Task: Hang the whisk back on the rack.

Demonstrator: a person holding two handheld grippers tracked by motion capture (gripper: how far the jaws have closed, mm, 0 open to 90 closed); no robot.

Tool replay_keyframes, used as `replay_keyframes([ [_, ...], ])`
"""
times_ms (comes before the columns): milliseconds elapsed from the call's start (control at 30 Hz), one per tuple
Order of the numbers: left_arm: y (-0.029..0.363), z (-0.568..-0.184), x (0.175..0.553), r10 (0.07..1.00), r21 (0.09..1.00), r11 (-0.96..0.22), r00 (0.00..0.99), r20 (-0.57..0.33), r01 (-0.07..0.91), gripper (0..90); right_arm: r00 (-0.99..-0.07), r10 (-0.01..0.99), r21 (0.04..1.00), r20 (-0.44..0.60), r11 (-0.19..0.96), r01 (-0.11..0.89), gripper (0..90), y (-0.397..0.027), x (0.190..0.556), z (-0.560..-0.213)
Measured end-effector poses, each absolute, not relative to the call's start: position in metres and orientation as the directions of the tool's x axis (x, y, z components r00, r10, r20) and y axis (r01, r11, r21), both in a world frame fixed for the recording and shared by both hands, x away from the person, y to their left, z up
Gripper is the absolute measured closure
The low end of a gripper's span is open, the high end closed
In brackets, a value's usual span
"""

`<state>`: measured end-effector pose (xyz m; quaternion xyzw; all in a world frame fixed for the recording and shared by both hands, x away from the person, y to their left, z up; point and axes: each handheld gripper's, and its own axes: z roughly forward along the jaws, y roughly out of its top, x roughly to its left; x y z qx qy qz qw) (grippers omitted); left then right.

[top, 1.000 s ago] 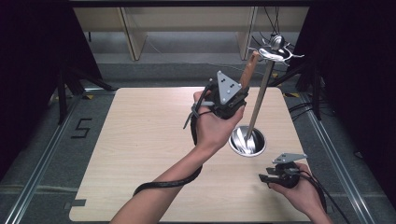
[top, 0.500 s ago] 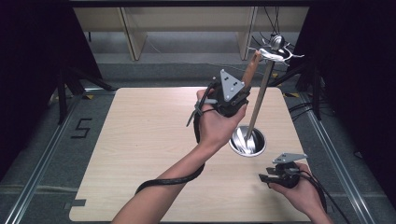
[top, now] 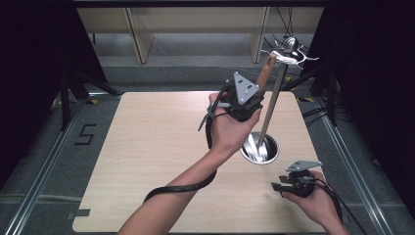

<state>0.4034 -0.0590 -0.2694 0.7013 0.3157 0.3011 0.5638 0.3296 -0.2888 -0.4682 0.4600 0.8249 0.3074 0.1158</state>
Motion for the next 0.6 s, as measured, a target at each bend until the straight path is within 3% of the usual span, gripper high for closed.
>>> replay_keyframes([
  [600,-0.0681,-0.2727,0.4115,0.776,0.974,-0.189,0.627,0.068,0.128,68.4,-0.564,0.822,0.603,0.078,0.411,0.684,56.1,-0.2912,0.3306,-0.4666],
])
